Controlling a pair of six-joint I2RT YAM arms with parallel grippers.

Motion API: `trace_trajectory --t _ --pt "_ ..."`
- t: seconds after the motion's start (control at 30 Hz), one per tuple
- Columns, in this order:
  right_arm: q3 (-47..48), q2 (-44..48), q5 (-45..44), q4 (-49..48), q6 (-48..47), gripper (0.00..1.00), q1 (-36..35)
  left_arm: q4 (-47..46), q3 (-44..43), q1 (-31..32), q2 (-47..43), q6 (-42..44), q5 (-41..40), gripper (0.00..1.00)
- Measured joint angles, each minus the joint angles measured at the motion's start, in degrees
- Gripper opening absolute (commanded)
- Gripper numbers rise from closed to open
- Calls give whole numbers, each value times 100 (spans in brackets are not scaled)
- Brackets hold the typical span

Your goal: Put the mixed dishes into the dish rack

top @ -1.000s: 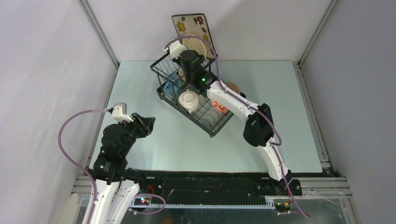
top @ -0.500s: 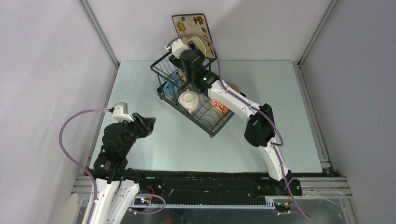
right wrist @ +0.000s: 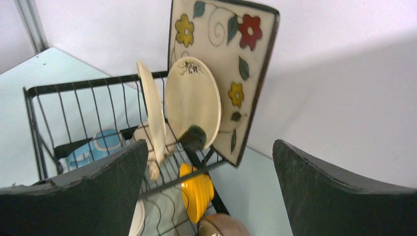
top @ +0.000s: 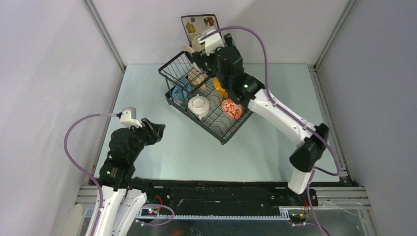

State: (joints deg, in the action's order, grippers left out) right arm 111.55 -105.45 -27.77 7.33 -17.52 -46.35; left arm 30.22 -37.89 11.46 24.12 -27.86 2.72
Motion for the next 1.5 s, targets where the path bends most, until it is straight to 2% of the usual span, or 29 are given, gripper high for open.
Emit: trace_trajectory --t 0.17,0.3,0.37,0.47,0.53,0.7,0.9,1.03,1.13,1.3,1.43,1.5 --pt "-1377 1156 216 -203 378 100 175 9 0 0 42 79 9 61" --pt "-2721 2186 570 -354 824 100 640 0 15 0 48 146 107 71" --pt "-3530 2739 811 -498 1051 100 977 -55 72 0 44 210 240 78" --pt "-4592 3405 1034 -695 1408 100 1508 -267 315 -2 -33 280 551 94" --pt "-5206 3724 1121 -831 1626 100 1808 -356 511 -2 -125 286 752 99" --pt "-6896 4474 1241 -1325 2179 99 2465 -531 723 -2 -280 284 925 100" --pt "-9036 5298 946 -2855 2179 100 2990 -597 723 -2 -249 223 883 100" --pt "-9897 5243 909 -3637 1917 100 3257 -651 769 -2 -170 118 887 100" --pt "-10091 4730 859 -4393 1838 99 3528 -654 815 4 -129 70 883 100" --pt "-10131 3088 1152 -5847 1886 98 4131 -660 815 68 -114 33 809 100" --pt "-10109 2743 1593 -5936 2020 96 4507 -664 817 92 -114 20 791 100" --pt "-10035 2745 1777 -5982 2055 98 4559 -667 815 94 -114 -15 765 100"
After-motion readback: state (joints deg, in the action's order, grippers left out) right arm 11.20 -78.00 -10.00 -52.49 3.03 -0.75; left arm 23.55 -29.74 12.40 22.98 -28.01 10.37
